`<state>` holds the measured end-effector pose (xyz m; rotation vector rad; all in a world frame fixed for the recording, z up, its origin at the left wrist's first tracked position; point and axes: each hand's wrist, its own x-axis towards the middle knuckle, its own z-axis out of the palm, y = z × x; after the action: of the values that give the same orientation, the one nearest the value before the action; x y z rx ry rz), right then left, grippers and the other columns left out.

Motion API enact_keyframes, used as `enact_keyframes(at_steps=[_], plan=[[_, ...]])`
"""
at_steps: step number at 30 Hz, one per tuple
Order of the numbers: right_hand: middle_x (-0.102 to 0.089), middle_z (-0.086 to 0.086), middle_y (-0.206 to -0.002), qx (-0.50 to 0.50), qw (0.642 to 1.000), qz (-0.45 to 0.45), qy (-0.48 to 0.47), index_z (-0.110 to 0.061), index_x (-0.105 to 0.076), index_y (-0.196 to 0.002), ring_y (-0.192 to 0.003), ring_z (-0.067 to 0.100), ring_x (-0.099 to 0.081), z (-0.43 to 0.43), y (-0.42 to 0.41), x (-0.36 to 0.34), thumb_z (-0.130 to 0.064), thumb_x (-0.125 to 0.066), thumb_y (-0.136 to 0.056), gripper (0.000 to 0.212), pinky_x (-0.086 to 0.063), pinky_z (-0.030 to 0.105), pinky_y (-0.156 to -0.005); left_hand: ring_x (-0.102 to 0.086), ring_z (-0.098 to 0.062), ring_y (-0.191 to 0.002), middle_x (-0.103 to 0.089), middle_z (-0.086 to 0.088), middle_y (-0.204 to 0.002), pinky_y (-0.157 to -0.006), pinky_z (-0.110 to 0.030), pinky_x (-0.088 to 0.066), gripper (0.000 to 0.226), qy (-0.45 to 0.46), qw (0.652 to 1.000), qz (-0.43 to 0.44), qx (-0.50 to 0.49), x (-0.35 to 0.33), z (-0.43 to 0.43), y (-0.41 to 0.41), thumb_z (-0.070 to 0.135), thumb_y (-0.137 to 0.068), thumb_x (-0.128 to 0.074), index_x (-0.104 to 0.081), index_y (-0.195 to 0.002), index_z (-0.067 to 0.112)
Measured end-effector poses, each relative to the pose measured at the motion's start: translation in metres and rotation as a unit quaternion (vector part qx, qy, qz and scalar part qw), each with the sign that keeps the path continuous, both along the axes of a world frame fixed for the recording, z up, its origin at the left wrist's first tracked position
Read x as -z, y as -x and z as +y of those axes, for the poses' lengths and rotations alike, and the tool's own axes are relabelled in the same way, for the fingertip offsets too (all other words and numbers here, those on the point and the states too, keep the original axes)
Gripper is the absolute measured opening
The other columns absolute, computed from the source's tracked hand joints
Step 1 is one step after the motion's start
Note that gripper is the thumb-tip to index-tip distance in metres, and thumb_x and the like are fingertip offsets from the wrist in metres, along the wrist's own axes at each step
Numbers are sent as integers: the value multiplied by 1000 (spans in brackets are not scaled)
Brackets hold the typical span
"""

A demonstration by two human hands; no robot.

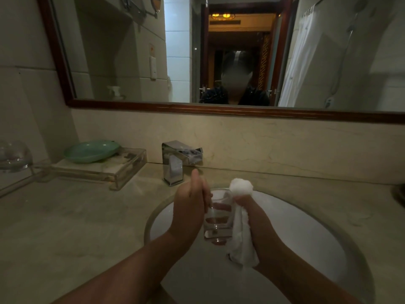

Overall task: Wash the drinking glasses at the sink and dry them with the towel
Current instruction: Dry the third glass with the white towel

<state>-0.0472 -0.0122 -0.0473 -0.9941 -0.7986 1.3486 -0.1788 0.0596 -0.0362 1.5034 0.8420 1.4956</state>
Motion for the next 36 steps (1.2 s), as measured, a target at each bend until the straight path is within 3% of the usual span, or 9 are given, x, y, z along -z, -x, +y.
enact_keyframes(at_steps=[6, 10, 14, 17, 20, 26, 29, 33, 36], plan=[[-72, 25, -107, 76, 994, -54, -58, -6, -62, -122, -94, 42, -73, 4, 12, -3, -36, -59, -98, 38, -61, 58, -77, -44, -9, -45, -47, 1, -50, -48, -25, -38, 55, -111, 982, 130, -75, 3, -6, -7, 37, -107, -37, -49, -58, 14], [-75, 14, -98, 109, 982, -122, -94, -26, -61, -119, -87, 37, -74, 4, 18, -5, -16, -65, -93, 28, -60, 63, -72, -40, -5, -43, -43, 4, -50, -48, -18, -35, 54, 23, 995, 52, -87, -2, -5, -7, 28, -111, -33, -47, -61, 15], [-73, 27, -104, 29, 998, 2, -64, -6, -64, -122, -92, 44, -73, -3, 17, -14, -31, -62, -96, 36, -60, 55, -69, -38, -20, -47, -31, -5, -50, -50, -29, -36, 62, 122, 988, -93, 4, -6, -4, -3, 31, -111, -33, -39, -51, 17], [-78, 10, -95, -26, 998, 44, -37, -13, -70, -104, -82, 23, -77, -7, 7, -13, -35, -54, -100, 28, -63, 38, -66, -39, -32, -56, -25, -14, -53, -58, -38, -44, 65, 175, 967, -170, 71, -4, 1, -1, 41, -109, -35, -33, -50, 13], [-79, 4, -91, -44, 999, 17, -9, -19, -72, -99, -78, 19, -77, -10, 4, -10, -42, -53, -99, 29, -62, 34, -64, -33, -27, -52, -25, -11, -52, -54, -35, -38, 67, 172, 967, -179, 66, -4, 1, -2, 41, -111, -34, -35, -48, 15], [-73, 26, -108, -82, 995, 27, 42, 0, -68, -118, -93, 38, -74, -1, 13, -18, -42, -61, -91, 51, -61, 52, -77, -38, -18, -43, -36, -5, -48, -43, -27, -37, 67, 114, 983, -142, -23, -5, -5, 3, 44, -111, -32, -44, -53, 14], [-71, 28, -111, -50, 999, 2, 11, 0, -64, -123, -91, 41, -71, -2, 11, -16, -31, -69, -90, 46, -60, 47, -73, -60, -19, -55, -61, -5, -57, -59, -29, -52, 57, 127, 983, -127, -41, -8, -6, 0, 43, -110, -37, -58, -69, 10], [-73, 26, -106, 79, 993, -4, -86, 0, -66, -119, -97, 45, -72, 1, 3, -18, -33, -71, -88, 46, -60, 54, -80, -76, -22, -85, -78, -5, -96, -67, -31, -60, 55, 167, 979, 7, 120, -7, -11, -1, 67, -95, -52, -70, -110, 17], [-76, 18, -104, 125, 979, -94, -130, -6, -65, -121, -96, 36, -74, 1, -4, -23, -42, -60, -95, 45, -59, 57, -84, -75, -20, -93, -77, -5, -104, -72, -31, -61, 38, 126, 958, 46, 254, -3, -26, -4, 44, -93, -71, -67, -117, 15]])
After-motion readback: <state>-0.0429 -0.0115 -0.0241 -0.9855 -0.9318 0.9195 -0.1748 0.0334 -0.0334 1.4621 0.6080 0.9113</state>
